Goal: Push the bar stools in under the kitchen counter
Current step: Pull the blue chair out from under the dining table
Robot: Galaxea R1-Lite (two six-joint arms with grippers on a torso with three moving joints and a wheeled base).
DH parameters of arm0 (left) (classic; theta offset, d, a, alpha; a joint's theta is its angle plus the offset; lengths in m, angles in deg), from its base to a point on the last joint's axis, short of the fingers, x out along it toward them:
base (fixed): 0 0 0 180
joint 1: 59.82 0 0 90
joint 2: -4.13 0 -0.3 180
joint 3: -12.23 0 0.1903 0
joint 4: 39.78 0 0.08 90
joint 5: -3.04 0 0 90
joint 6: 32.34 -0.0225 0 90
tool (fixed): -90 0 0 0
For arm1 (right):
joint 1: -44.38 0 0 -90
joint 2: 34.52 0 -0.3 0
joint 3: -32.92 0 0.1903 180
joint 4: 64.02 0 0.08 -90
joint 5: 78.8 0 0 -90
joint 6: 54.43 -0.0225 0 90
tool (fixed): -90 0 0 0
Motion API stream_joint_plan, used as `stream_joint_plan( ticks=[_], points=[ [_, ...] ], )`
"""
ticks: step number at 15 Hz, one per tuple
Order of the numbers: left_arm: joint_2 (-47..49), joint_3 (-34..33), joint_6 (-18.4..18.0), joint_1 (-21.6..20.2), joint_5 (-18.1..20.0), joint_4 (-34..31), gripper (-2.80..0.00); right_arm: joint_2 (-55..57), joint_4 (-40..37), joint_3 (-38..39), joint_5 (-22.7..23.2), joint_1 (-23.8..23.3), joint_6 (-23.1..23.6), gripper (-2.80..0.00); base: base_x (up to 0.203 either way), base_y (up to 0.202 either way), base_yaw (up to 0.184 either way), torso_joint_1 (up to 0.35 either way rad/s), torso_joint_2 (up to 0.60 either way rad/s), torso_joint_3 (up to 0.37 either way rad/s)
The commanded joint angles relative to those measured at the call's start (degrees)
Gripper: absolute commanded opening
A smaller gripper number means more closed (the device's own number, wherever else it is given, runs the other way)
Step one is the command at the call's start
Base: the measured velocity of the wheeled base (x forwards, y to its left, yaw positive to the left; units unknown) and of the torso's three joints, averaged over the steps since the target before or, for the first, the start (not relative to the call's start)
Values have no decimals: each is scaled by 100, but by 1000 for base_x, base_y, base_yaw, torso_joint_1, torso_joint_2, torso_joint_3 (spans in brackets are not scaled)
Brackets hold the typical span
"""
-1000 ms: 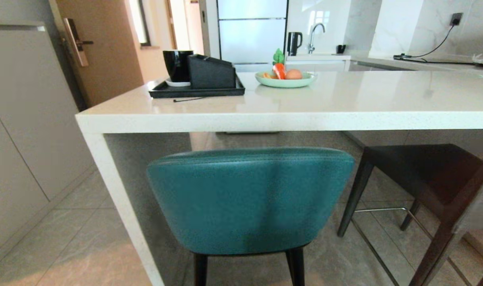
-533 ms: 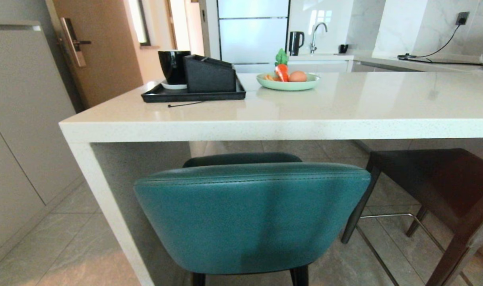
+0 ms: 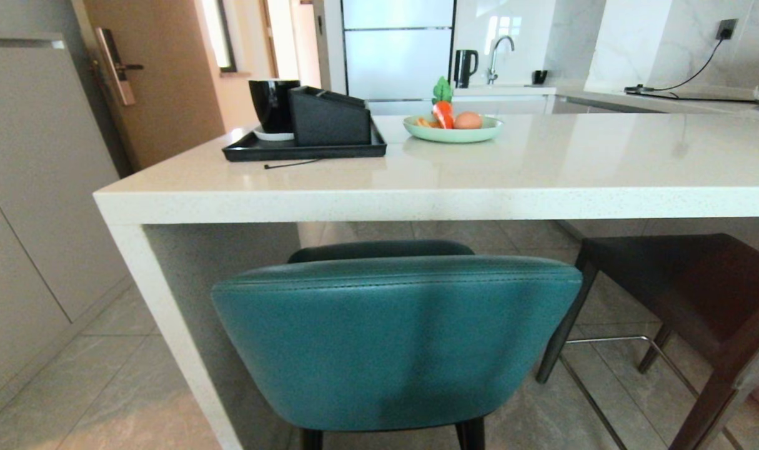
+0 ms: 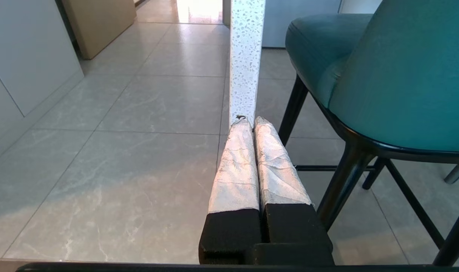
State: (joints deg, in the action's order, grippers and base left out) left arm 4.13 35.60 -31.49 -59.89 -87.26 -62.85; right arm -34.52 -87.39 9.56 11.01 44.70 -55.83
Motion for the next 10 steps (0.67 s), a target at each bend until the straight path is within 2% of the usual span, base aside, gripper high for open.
stream_joint_plan(
  ticks=[1, 10],
  points=[
    [9, -9, 3, -1, -5, 2, -280, 9, 0, 26, 1, 2, -1, -280, 0, 0, 0, 0, 0, 0],
    [9, -9, 3, -1, -5, 6, -280, 9, 0, 26, 1, 2, -1, -280, 0, -8, 0, 0, 0, 0]
  ],
)
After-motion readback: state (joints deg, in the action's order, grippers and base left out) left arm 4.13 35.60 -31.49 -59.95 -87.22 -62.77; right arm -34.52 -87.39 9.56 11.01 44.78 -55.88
